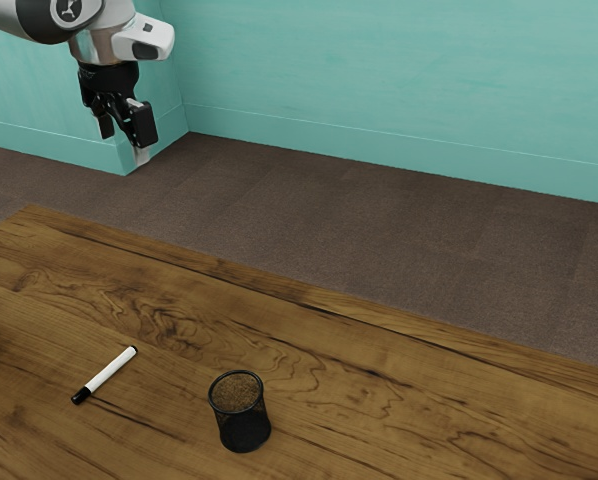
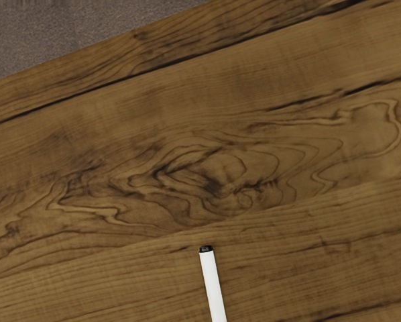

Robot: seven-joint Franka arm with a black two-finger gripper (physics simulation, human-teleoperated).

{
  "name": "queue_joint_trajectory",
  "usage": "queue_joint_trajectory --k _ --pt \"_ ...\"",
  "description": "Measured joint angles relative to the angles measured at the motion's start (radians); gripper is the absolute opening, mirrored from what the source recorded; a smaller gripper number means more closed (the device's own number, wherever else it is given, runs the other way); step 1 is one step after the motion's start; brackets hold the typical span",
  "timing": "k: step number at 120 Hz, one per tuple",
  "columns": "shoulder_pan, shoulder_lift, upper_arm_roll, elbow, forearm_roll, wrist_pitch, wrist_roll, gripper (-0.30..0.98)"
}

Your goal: Put the marker into the pen holder.

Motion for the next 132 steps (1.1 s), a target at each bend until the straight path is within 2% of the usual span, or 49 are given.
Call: queue_joint_trajectory --k 32,37,45,52,59,67,76,85,91,104,132 --pt "0.028 -0.03 0.027 -0.034 -0.048 -0.019 0.001 0.69" --pt "0.018 -0.104 0.04 -0.169 -0.053 -0.008 -0.004 0.69" --pt "0.014 -0.205 0.094 -0.491 -0.06 0.08 -0.011 0.69" --pt "0.014 -0.173 0.146 -0.683 -0.075 0.19 -0.015 0.69" --pt "0.017 -0.108 0.203 -0.776 -0.086 0.296 -0.014 0.69" --pt "0.013 -0.022 0.23 -0.807 -0.096 0.398 -0.013 0.69" --pt "-0.019 0.014 0.238 -0.817 -0.099 0.479 -0.013 0.69" --pt "-0.052 0.007 0.246 -0.857 -0.092 0.55 -0.01 0.68" --pt "-0.08 -0.019 0.301 -0.927 -0.086 0.616 0.0 0.68" --pt "-0.043 -0.046 0.405 -1.02 -0.078 0.739 0.027 0.68" --pt "-0.063 -0.012 0.426 -1.033 -0.077 0.931 0.091 0.64"
